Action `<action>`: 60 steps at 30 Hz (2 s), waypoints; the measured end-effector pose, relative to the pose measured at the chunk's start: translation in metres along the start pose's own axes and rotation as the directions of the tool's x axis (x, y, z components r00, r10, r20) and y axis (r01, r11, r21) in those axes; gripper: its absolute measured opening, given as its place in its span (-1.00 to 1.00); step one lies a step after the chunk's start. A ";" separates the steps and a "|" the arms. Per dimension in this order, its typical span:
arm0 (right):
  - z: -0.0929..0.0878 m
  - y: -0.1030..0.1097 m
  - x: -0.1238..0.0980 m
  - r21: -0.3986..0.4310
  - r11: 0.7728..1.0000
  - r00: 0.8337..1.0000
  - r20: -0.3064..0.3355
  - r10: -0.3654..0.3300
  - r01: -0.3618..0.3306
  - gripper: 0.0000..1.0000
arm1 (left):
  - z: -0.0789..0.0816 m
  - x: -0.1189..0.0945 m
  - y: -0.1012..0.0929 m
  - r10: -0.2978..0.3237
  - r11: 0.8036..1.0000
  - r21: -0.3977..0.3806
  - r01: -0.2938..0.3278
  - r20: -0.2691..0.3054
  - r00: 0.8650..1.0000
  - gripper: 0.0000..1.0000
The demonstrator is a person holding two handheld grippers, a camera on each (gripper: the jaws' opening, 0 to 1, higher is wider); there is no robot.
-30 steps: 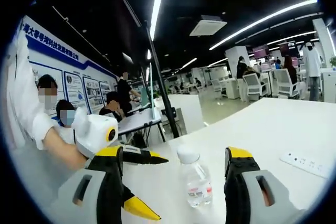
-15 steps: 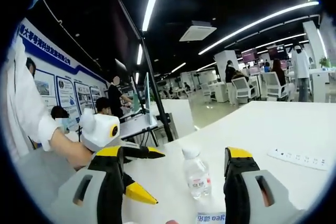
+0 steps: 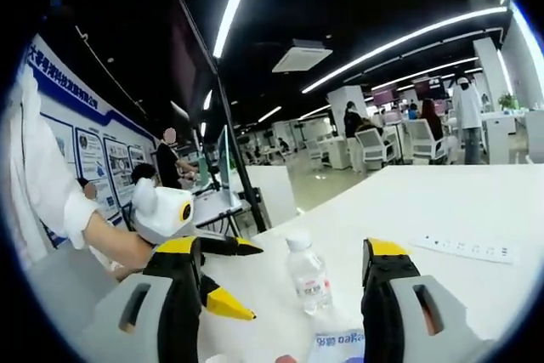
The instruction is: Arrange the tabletop items into an orderly group along one side of the table until the central work area is clear of visible clutter.
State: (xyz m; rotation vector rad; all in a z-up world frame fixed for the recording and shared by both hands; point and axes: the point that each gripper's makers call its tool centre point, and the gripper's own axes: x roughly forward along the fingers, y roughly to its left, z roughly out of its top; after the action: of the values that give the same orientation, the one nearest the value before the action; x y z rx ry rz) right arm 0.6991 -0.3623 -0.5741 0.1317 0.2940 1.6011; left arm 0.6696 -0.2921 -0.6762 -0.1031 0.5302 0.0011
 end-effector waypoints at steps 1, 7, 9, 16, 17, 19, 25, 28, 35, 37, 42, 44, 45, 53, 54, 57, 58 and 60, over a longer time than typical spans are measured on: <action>0.000 -0.002 -0.002 0.002 1.000 1.000 0.003 -0.015 0.015 0.50 | 0.001 0.000 -0.001 -0.008 1.000 -0.003 0.008 0.002 1.000 0.83; -0.002 -0.005 -0.019 -0.002 0.997 0.997 -0.008 -0.081 0.081 0.47 | -0.014 0.004 -0.005 -0.058 0.998 -0.009 0.058 -0.004 0.998 0.79; -0.003 -0.007 -0.027 -0.012 0.995 0.995 -0.014 -0.101 0.101 0.46 | -0.016 0.006 -0.007 -0.067 0.998 -0.005 0.067 -0.015 0.998 0.78; -0.006 -0.019 -0.055 0.001 0.984 0.984 -0.022 -0.178 0.178 0.42 | -0.012 0.004 -0.026 -0.108 0.994 -0.002 0.108 -0.004 0.994 0.73; -0.006 -0.019 -0.057 0.003 0.983 0.983 -0.021 -0.181 0.181 0.42 | -0.010 0.005 -0.026 -0.115 0.993 0.009 0.115 -0.005 0.993 0.73; -0.008 -0.021 -0.063 0.002 0.983 0.983 -0.023 -0.184 0.184 0.41 | -0.006 0.004 -0.027 -0.116 0.993 0.021 0.116 0.001 0.993 0.69; -0.015 -0.034 -0.074 0.026 0.980 0.980 -0.028 -0.197 0.198 0.40 | -0.004 0.008 -0.027 -0.110 0.994 0.005 0.110 0.015 0.994 0.65; -0.013 -0.037 -0.079 0.041 0.980 0.981 -0.028 -0.194 0.195 0.39 | -0.004 0.009 -0.031 -0.097 0.995 -0.011 0.097 0.008 0.995 0.58; -0.010 -0.051 -0.092 0.054 0.981 0.982 -0.020 -0.186 0.187 0.39 | 0.004 0.010 -0.053 -0.094 0.996 -0.002 0.094 0.015 0.995 0.61; -0.013 -0.054 -0.097 0.060 0.981 0.982 -0.025 -0.185 0.186 0.39 | 0.005 0.014 -0.057 -0.095 0.995 0.003 0.095 0.010 0.995 0.62; -0.023 -0.060 -0.113 0.037 0.985 0.984 -0.062 -0.165 0.168 0.38 | 0.004 0.024 -0.074 -0.092 0.996 -0.006 0.092 -0.015 0.996 0.61; -0.025 -0.067 -0.121 0.057 0.983 0.983 -0.055 -0.173 0.176 0.38 | 0.005 0.035 -0.085 -0.103 0.995 0.003 0.103 -0.021 0.994 0.61; -0.027 -0.071 -0.126 0.066 0.980 0.982 -0.051 -0.182 0.186 0.37 | 0.002 0.033 -0.088 -0.107 0.994 0.014 0.107 -0.032 0.994 0.61; -0.033 -0.092 -0.145 0.091 0.974 0.978 -0.049 -0.202 0.206 0.34 | 0.009 0.052 -0.108 -0.122 0.992 0.016 0.123 -0.059 0.991 0.60; -0.034 -0.094 -0.146 0.094 0.974 0.978 -0.047 -0.204 0.208 0.34 | 0.011 0.054 -0.110 -0.124 0.992 0.019 0.125 -0.062 0.990 0.59; -0.035 -0.101 -0.149 0.107 0.972 0.977 -0.041 -0.207 0.210 0.34 | 0.014 0.059 -0.114 -0.122 0.992 0.022 0.124 -0.065 0.990 0.59; -0.036 -0.103 -0.149 0.110 0.972 0.978 -0.040 -0.205 0.209 0.34 | 0.015 0.061 -0.115 -0.123 0.992 0.021 0.124 -0.066 0.990 0.59; -0.038 -0.104 -0.150 0.115 0.972 0.979 -0.038 -0.201 0.204 0.33 | 0.014 0.066 -0.120 -0.128 0.991 0.018 0.130 -0.075 0.989 0.58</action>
State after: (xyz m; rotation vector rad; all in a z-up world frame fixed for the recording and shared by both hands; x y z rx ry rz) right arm 0.7980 -0.5123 -0.6240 0.1665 0.4106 1.3841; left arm 0.7372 -0.4114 -0.6862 -0.1155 0.5965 -0.1355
